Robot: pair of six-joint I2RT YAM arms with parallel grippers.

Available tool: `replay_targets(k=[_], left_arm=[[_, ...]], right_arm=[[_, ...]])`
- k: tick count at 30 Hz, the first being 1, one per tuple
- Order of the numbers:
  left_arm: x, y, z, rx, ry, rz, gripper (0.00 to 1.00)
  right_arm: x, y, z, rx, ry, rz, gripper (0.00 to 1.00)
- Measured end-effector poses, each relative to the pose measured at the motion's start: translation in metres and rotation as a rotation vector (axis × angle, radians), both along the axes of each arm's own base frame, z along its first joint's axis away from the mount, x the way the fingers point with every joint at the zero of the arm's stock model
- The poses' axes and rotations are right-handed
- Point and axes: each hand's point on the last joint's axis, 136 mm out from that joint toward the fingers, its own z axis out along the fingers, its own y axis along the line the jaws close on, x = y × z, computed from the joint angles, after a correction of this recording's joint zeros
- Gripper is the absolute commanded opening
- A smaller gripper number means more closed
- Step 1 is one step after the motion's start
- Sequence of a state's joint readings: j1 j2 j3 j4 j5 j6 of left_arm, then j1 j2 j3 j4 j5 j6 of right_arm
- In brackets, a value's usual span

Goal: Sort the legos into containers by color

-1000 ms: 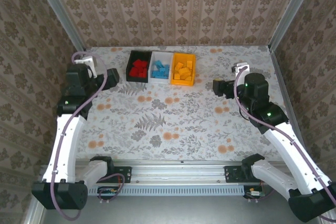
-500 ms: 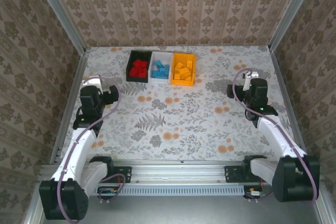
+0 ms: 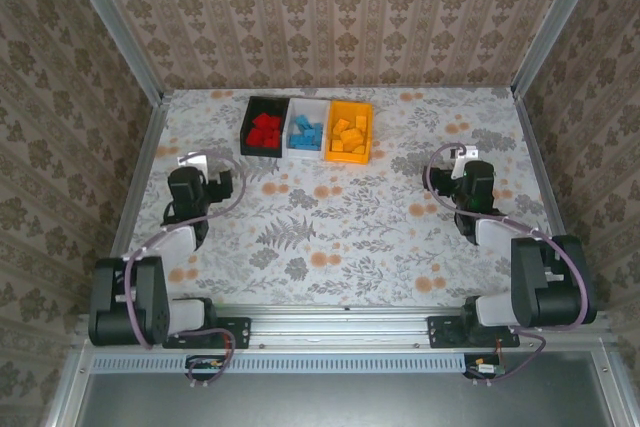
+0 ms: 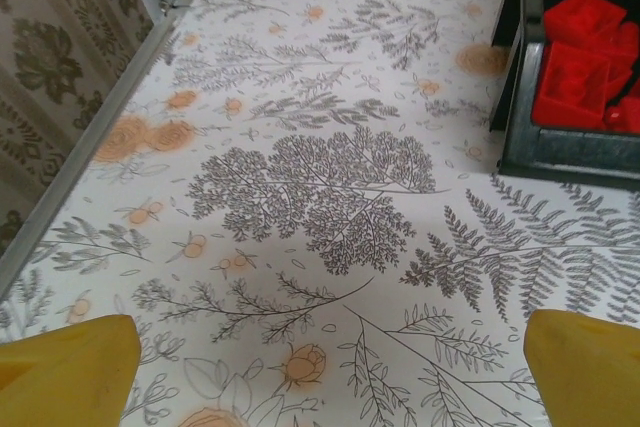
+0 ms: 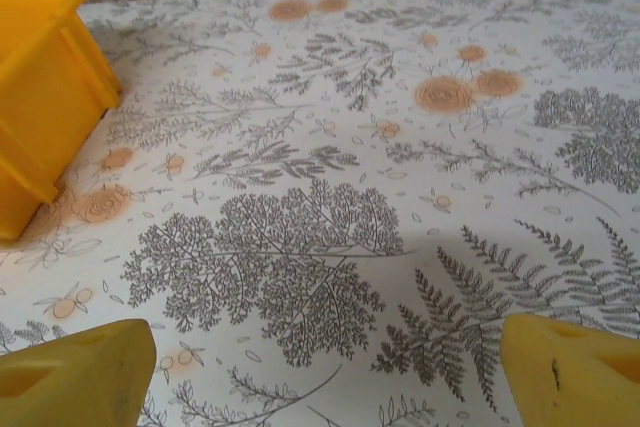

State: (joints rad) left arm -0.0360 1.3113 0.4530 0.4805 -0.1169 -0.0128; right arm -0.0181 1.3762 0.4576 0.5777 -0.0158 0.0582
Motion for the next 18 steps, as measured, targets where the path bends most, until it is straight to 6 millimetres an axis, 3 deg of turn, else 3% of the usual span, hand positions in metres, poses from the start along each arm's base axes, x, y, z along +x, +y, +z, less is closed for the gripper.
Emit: replay_targets(k=[4,8,13,18], left_arm=[[0.010,-0.006,-0.018,0.008,0.012,-0.047,1.00],[0.018,-0.011,-0.024,0.010,-0.018,-0.078,1.00],[0.012,-0.011,-0.037,0.017,-0.033,-0.086,1.00],[0.012,-0.003,-0.031,0.031,-0.071,-0.041,1.00]], right_arm=[[0.005,0.001,0.000,-0.003,-0.033,0.009,0.91],[0.001,0.001,-0.009,-0.004,-0.052,0.011,0.91],[-0.006,0.002,-0.022,-0.004,-0.062,0.011,0.91],[-0.005,0.002,-0.027,-0.004,-0.066,0.012,0.92]])
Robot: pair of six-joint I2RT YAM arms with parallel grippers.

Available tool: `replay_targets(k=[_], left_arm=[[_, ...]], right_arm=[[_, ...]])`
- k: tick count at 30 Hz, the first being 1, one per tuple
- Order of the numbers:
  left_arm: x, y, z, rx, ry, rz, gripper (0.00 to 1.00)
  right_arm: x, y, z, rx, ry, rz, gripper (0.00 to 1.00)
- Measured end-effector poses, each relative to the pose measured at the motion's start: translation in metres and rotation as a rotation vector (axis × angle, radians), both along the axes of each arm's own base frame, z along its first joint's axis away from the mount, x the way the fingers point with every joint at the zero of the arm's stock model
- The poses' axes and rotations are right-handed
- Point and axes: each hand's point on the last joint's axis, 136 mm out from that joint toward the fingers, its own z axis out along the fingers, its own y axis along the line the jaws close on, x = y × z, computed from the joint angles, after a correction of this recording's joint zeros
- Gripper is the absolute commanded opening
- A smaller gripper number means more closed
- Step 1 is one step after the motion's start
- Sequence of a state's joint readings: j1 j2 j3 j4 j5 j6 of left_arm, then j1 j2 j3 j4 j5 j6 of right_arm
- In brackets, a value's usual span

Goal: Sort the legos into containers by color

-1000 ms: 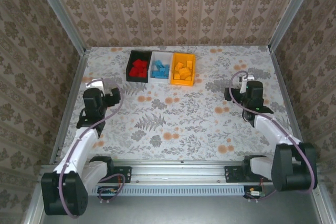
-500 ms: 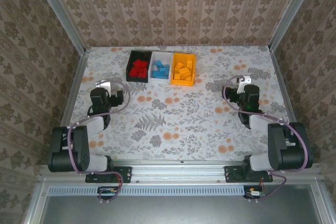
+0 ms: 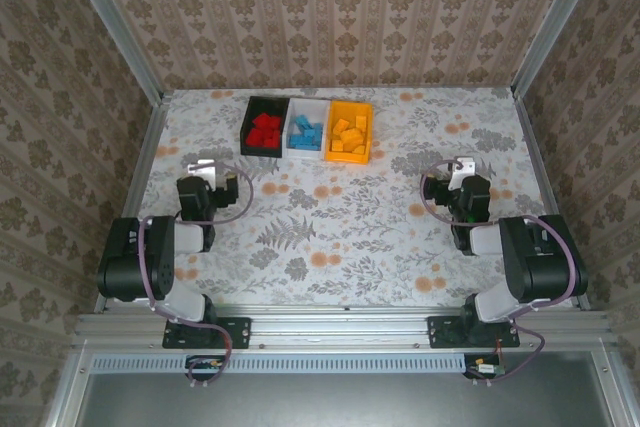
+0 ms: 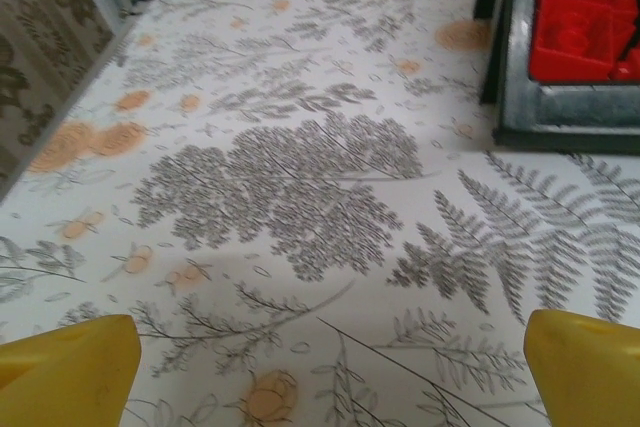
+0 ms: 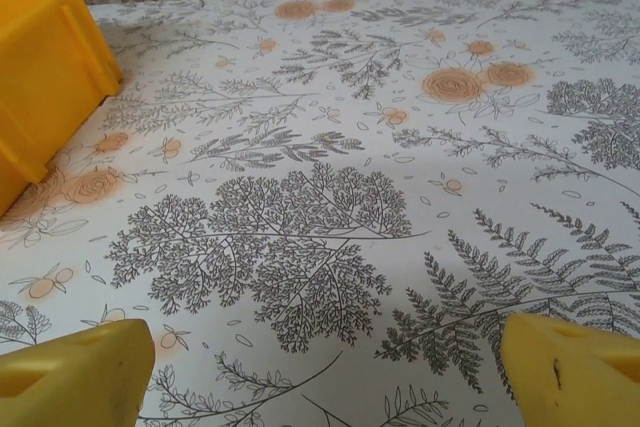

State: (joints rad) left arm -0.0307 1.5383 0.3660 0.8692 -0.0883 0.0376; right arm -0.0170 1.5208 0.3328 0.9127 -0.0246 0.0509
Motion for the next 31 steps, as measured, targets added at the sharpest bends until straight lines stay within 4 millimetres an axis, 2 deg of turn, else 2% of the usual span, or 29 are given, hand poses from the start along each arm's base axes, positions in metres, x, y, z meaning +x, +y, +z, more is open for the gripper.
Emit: replay_targets(k=[7,31], left_arm=[[0.001,0.010,0.004,0.009,-0.016,0.050,1.00],[0.000,0.011,0.004,0.019,-0.016,0.066,1.00]], right_arm=[[0.015,-0.001,0.016,0.000,-0.029,-0.002,1.00],[0.013,0.004,0.011,-0.019,-0.009,-0.004,1.00]])
